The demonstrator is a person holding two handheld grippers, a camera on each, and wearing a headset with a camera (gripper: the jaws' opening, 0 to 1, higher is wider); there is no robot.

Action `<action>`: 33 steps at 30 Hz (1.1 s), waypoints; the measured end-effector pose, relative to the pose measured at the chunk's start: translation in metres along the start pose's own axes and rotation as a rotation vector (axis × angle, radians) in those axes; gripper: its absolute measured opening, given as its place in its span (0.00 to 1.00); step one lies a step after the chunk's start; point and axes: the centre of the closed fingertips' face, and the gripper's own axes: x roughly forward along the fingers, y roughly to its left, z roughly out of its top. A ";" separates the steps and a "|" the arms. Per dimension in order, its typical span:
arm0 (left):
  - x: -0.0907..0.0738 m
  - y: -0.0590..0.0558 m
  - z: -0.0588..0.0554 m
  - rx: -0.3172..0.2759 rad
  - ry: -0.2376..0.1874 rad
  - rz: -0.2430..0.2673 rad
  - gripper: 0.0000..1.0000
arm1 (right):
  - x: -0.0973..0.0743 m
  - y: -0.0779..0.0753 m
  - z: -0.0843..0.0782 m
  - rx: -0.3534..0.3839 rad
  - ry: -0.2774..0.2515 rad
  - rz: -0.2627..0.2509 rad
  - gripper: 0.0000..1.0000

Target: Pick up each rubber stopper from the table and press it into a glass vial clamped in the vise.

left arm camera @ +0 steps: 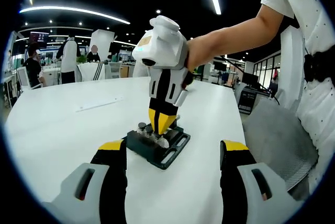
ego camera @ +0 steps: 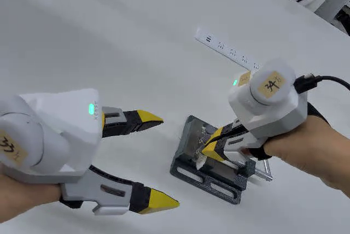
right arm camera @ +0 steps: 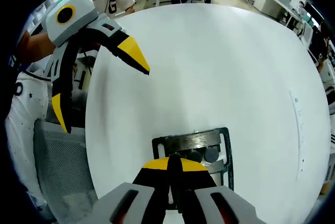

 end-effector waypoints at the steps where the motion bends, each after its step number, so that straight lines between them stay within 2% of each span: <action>1: 0.000 0.000 0.000 0.002 0.002 0.001 0.72 | 0.000 0.000 0.000 0.003 -0.002 0.002 0.02; 5: -0.003 0.002 0.004 0.007 0.001 0.008 0.72 | -0.001 0.002 0.000 -0.011 -0.012 -0.005 0.02; 24: -0.006 0.002 0.006 0.026 0.017 0.009 0.72 | -0.002 0.001 0.001 0.027 -0.053 -0.022 0.02; 33: -0.007 0.001 0.005 0.031 0.028 0.008 0.72 | -0.007 -0.001 -0.003 0.047 -0.076 -0.043 0.07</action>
